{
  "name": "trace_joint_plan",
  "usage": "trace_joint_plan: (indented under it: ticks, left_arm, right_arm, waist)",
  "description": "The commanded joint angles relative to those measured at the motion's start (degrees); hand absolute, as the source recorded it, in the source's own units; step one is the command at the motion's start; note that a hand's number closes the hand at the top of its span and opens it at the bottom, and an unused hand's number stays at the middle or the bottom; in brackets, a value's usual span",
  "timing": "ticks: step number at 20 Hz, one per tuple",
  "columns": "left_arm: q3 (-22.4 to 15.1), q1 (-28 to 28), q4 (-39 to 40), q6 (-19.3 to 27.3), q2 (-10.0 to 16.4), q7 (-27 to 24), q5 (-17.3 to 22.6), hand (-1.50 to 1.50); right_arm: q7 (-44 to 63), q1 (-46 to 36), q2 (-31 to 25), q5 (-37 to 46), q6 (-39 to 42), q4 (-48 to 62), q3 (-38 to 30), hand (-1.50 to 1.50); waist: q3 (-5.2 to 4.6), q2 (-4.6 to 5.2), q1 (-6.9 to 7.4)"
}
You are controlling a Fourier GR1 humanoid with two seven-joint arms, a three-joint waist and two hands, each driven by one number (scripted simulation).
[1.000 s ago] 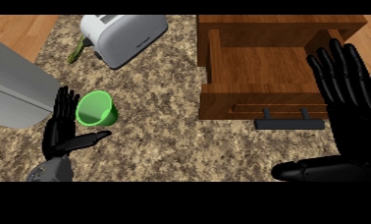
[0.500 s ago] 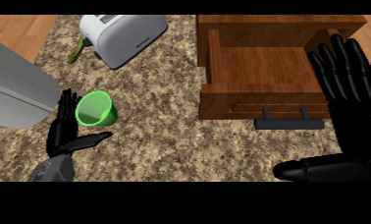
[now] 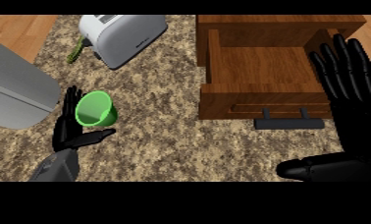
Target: Pick up the cup, place it into the drawer and close the drawer
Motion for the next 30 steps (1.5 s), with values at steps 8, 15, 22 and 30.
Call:
trace_joint_plan:
  ticks: [8, 15, 22, 30]
  left_arm:
    - [1.0, -2.5, 9.8, -8.2, 0.9, -5.8, 1.1, -1.5]
    - [1.1, -6.4, 9.7, -11.4, -1.3, -4.1, 2.1, -1.5]
    - [0.7, -5.4, 6.8, -15.5, 1.3, -6.9, 2.2, 1.5]
    - [-0.6, -3.1, 1.9, -5.6, -4.6, -11.7, 1.2, 1.5]
  right_arm:
    - [1.2, -0.4, -1.2, -0.8, 0.6, -0.4, -1.1, -1.5]
    - [1.1, 0.3, -0.7, -2.1, 1.2, -0.4, -0.6, -1.5]
    - [-0.6, 1.3, 0.8, 0.5, 0.0, 0.2, 1.0, -1.5]
    - [2.2, -1.1, -2.2, -2.9, 0.4, -0.4, -4.0, -1.5]
  waist:
    - [-0.07, 0.23, -0.5]
    - [-0.08, 0.23, -0.72]
    - [-0.06, 0.19, -0.44]
    - [0.01, -0.05, 0.1]
